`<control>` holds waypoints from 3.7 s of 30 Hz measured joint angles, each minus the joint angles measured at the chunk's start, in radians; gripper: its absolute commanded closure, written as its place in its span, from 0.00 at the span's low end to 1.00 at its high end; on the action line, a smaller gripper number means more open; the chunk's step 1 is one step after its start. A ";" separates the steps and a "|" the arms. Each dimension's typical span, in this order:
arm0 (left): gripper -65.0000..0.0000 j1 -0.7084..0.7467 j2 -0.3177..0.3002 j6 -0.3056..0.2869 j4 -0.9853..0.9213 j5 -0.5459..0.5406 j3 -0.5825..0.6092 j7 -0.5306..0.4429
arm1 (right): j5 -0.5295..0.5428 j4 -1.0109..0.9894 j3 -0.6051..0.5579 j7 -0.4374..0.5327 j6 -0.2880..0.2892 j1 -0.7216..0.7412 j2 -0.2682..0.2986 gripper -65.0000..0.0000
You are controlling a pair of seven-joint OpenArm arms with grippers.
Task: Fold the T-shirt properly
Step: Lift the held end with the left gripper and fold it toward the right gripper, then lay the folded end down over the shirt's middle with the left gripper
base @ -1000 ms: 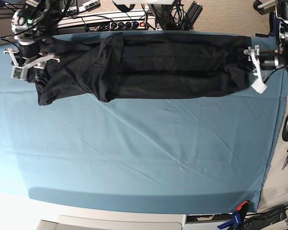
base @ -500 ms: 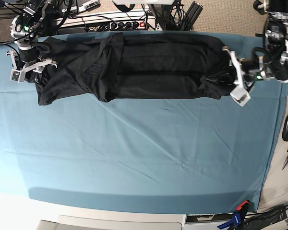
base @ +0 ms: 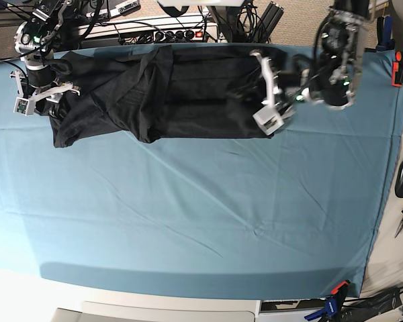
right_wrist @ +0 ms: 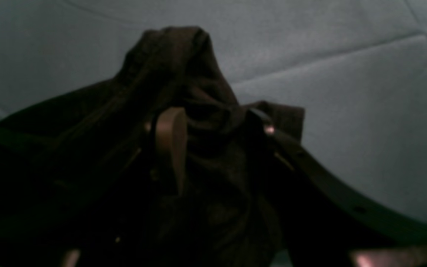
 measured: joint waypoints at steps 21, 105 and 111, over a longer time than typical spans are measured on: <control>1.00 -0.045 0.156 0.024 -0.011 0.080 0.059 -0.057 | 0.000 0.000 0.000 0.000 0.000 0.000 0.000 0.60; 1.00 -0.084 0.180 0.251 0.008 0.392 0.011 -0.139 | 0.026 0.000 0.000 0.000 0.000 0.000 0.000 0.60; 1.00 -0.085 0.223 0.254 -0.023 0.395 0.028 -0.163 | 0.026 0.000 0.000 0.000 0.000 0.000 0.000 0.60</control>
